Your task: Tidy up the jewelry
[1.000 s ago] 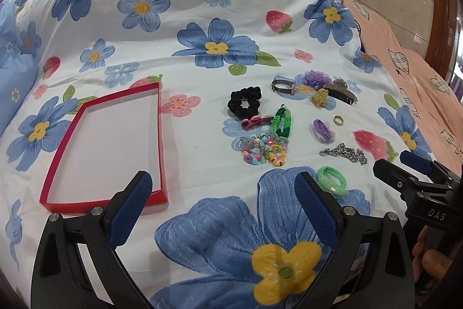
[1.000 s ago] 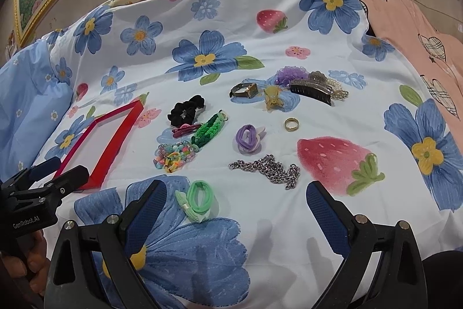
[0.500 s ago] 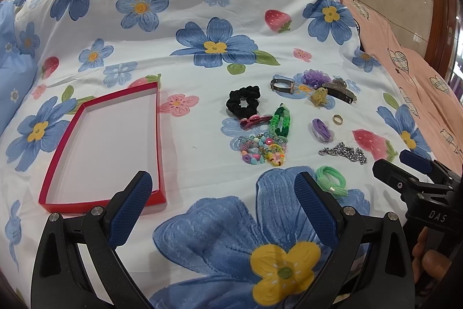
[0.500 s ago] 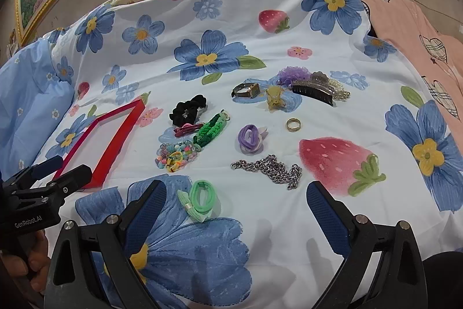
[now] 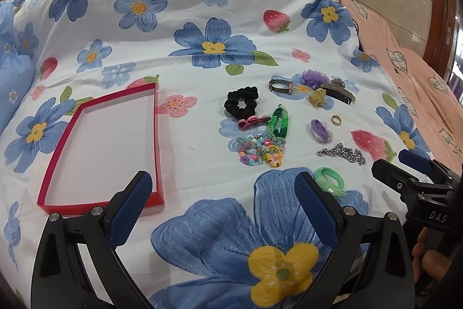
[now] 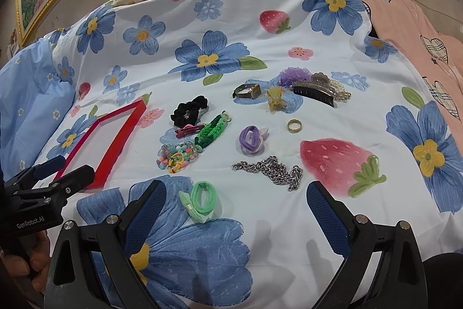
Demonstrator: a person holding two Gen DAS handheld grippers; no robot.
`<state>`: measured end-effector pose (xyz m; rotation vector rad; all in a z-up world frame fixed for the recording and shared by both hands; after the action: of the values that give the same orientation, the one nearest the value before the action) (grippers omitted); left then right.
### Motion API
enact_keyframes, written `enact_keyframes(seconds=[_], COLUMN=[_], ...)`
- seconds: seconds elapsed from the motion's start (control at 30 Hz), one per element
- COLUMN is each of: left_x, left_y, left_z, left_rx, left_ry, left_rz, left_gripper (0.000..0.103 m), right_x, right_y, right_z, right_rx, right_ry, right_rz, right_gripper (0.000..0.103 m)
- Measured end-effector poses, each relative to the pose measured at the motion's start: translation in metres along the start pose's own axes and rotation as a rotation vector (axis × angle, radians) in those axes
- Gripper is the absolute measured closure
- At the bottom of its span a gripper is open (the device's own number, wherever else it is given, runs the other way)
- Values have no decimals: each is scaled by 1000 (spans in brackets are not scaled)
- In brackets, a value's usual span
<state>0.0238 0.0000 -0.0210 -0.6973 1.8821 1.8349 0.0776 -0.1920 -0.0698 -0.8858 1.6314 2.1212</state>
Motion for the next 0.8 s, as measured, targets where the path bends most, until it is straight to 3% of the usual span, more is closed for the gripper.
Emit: enact_keyframes(seconds=[0.8], left_x=[-10], left_y=[-21], left_z=[1], left_rx=[46], left_ry=[9], left_rz=[57], left_gripper=[3], right_x=[-11], right_y=[-13], right_z=[-3], right_rx=[-40], right_ry=[-13], right_rz=[30], right_gripper=[4])
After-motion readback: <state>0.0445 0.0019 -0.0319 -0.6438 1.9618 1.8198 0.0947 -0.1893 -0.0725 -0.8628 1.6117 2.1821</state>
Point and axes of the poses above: each gripper's, at about its wrist camera, not at the fingertips, and y roughly against the way its jaws point, z to its left, x to its underside, the point moved 5 cm from there along -y, roughly the way its jaws point, and after that the axes turned 12 degrees about z, right-handed, at the moved point
